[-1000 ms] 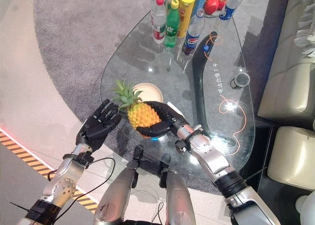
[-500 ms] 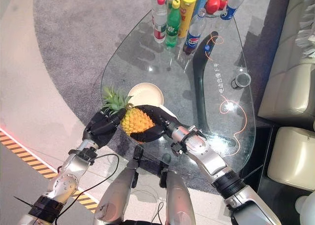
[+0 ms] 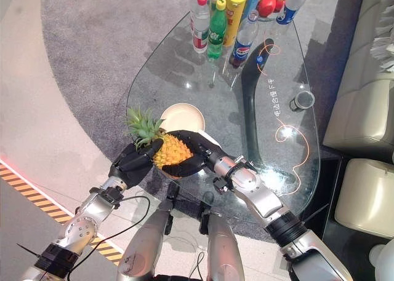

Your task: Pick up the fruit to the plate

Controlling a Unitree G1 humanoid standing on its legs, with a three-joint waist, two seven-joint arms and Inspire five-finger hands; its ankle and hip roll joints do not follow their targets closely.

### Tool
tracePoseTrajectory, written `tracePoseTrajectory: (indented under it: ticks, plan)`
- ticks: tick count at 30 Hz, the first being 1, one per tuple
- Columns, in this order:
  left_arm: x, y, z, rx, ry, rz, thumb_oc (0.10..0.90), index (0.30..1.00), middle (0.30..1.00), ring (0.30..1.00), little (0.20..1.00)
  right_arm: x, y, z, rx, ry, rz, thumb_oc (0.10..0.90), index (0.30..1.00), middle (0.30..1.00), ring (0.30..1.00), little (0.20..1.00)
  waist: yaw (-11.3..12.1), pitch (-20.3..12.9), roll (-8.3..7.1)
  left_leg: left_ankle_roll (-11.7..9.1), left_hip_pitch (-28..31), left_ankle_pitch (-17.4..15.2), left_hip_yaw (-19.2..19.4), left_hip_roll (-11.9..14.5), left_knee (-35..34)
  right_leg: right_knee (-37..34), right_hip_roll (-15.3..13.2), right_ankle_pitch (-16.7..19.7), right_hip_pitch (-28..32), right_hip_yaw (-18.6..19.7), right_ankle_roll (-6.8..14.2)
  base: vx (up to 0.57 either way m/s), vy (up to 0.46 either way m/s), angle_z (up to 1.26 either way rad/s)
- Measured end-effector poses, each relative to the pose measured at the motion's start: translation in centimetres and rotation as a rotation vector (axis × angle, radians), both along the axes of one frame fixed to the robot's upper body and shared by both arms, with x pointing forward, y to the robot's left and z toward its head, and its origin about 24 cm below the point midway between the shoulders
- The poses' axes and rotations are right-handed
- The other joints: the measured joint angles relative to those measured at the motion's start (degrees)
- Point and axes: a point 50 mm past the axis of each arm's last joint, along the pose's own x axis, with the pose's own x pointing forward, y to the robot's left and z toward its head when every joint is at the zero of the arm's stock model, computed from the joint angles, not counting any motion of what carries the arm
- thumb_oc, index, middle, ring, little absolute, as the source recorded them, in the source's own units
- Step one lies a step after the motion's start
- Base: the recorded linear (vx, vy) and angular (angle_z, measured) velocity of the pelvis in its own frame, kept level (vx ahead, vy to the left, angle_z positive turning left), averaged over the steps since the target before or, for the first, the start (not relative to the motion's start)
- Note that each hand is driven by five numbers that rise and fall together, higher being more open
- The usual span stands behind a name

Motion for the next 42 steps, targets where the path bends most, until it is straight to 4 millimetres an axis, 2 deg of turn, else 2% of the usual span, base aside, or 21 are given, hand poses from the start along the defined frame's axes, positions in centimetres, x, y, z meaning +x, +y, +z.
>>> tracePoseTrajectory:
  ticks: [9, 19, 20, 21, 22, 24, 33, 42]
  plan:
    - [-0.4, 0.3, -0.2, -0.041, -0.02, 0.067, 0.8, 0.9, 0.9, 0.9, 0.9, -0.1, 0.7, 0.2, -0.056, 0.003, 0.064, 0.1, 0.3, 0.3, 0.3, 0.2, 0.1, 0.0, 0.0, 0.0, 0.1, 0.3, -0.2, 0.0, -0.6, -0.3, 0.0, 0.0, 0.0, -0.1, 0.0, 0.0, 0.0, 0.0]
    - [-0.3, 0.3, 0.7, -0.148, -0.084, 0.134, 0.8, 0.9, 0.9, 0.9, 0.9, 0.1, 1.1, 0.8, -0.069, -0.005, 0.107, 0.1, 0.3, 0.3, 0.3, 0.2, 0.2, 0.0, -0.01, 0.0, 0.4, 0.6, -0.8, 0.0, -1.2, -0.8, 0.1, 0.1, 0.4, -0.3, 0.0, 0.0, -0.014, 0.0]
    - [-0.3, 0.2, 0.7, -0.153, -0.083, 0.135, 0.718, 0.829, 0.829, 0.829, 0.818, 0.1, 1.1, 0.8, -0.069, -0.005, 0.107, 0.1, 0.3, 0.3, 0.3, 0.2, 0.2, 0.0, -0.01, 0.0, 0.4, 0.6, -0.8, 0.0, -1.2, -0.8, 0.1, 0.1, 0.4, -0.3, 0.0, 0.0, 0.0, 0.0]
    - [-0.3, 0.2, 0.6, -0.158, -0.082, 0.138, 0.454, 0.604, 0.604, 0.604, 0.554, 0.1, 1.1, 0.8, -0.069, -0.005, 0.107, 0.1, 0.3, 0.3, 0.3, 0.2, 0.2, 0.0, -0.03, 0.0, 0.6, 0.6, -0.8, 0.0, -1.2, -0.9, 0.1, 0.1, 0.6, -0.4, 0.0, 0.0, 0.0, 0.0]
    - [-0.3, 0.2, 0.6, -0.162, -0.081, 0.14, 0.388, 0.547, 0.547, 0.547, 0.488, 0.1, 1.1, 0.8, -0.069, -0.005, 0.107, 0.1, 0.3, 0.3, 0.3, 0.2, 0.2, 0.0, -0.04, 0.0, 0.7, 0.6, -0.8, 0.0, -1.2, -0.9, 0.1, 0.1, 0.7, -0.4, 0.0, 0.0, 0.0, 0.0]
    - [-0.3, 0.1, 0.6, -0.174, -0.081, 0.146, 0.1, 0.3, 0.3, 0.3, 0.2, 0.1, 1.2, 0.8, -0.067, -0.006, 0.109, 0.1, 0.3, 0.3, 0.3, 0.2, 0.2, 0.0, -0.08, 0.0, 1.0, 0.6, -0.8, 0.0, -1.2, -0.9, 0.1, 0.1, 1.0, -0.4, 0.0, 0.0, 0.0, 0.0]
    - [-0.2, 0.8, 0.7, -0.212, -0.078, 0.174, 0.1, 0.3, 0.3, 0.3, 0.2, -0.3, 2.3, 0.6, -0.048, -0.001, 0.146, 0.1, 0.3, 0.3, 0.3, 0.2, 0.1, 0.0, -0.57, 0.0, 1.4, 0.6, -0.8, 0.0, -1.1, -0.8, 0.1, 0.1, 1.3, -0.3, 0.0, 0.0, 0.0, 0.0]
    - [-0.2, 1.1, 0.7, -0.211, -0.077, 0.183, 0.1, 0.3, 0.3, 0.3, 0.2, -0.4, 2.5, 0.5, -0.048, 0.002, 0.153, 0.1, 0.3, 0.3, 0.3, 0.2, 0.1, 0.0, -0.6, 0.0, 1.8, 0.6, -0.8, -0.1, -1.1, -0.8, 0.1, 0.1, 1.7, -0.2, 0.1, 0.0, 0.0, 0.0]
